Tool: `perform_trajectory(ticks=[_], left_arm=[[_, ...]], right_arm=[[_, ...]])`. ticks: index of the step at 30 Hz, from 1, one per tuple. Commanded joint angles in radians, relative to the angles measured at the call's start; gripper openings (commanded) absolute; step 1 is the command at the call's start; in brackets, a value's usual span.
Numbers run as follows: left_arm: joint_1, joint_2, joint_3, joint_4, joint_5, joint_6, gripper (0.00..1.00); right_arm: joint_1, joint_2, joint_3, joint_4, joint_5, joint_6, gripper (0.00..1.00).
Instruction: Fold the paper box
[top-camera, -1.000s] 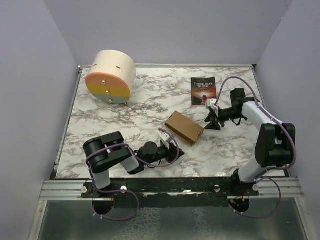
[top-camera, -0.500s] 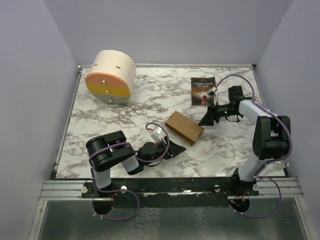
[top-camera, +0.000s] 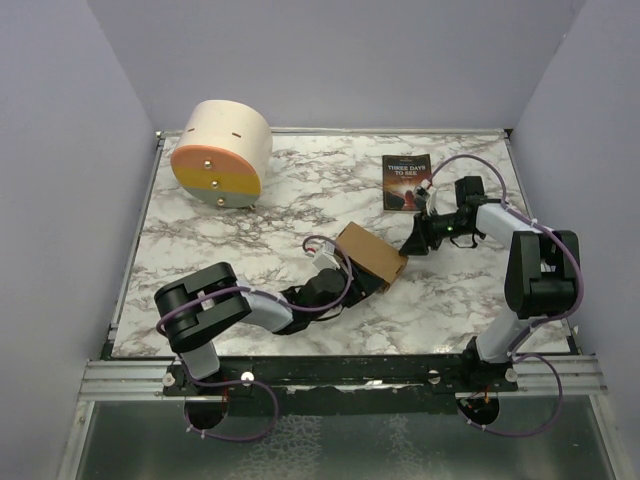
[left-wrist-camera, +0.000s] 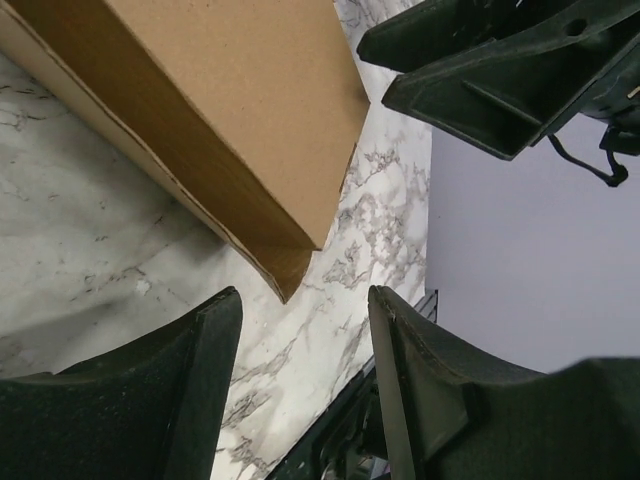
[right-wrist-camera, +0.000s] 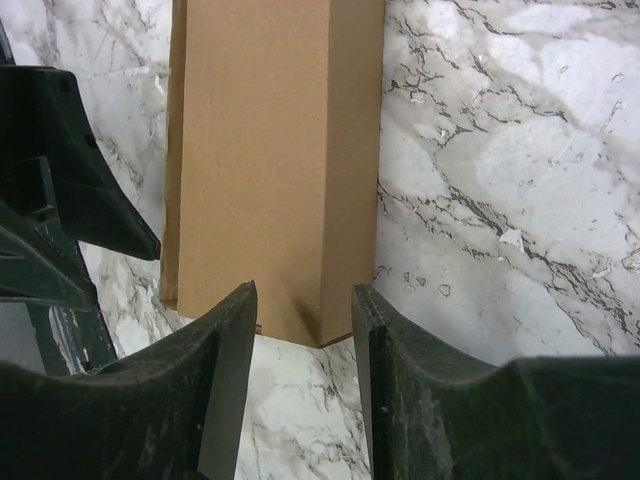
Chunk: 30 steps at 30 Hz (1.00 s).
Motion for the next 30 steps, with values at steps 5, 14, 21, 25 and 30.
perform_trajectory(ticks=[5,14,21,25,30], left_arm=[[-0.012,0.041,0.161,-0.296,-0.055,-0.085,0.57],[-0.030,0.071,0.253,-0.450,-0.050,-0.183,0.56],[-0.045,0.071,0.286,-0.529,-0.066,-0.244,0.54],[-0.046,0.084,0.296,-0.524,-0.078,-0.265,0.53],[-0.046,0.105,0.328,-0.536,-0.091,-0.282,0.53]], right_arm=[[-0.004,0.033,-0.013,-0.001,0.017,-0.024,0.40],[-0.004,0.043,-0.016,-0.013,0.008,-0.015,0.35],[-0.004,0.048,-0.022,-0.013,0.002,-0.009,0.33],[-0.004,0.050,-0.023,-0.013,-0.001,-0.011,0.31],[-0.004,0.052,-0.023,-0.019,-0.014,-0.022,0.30]])
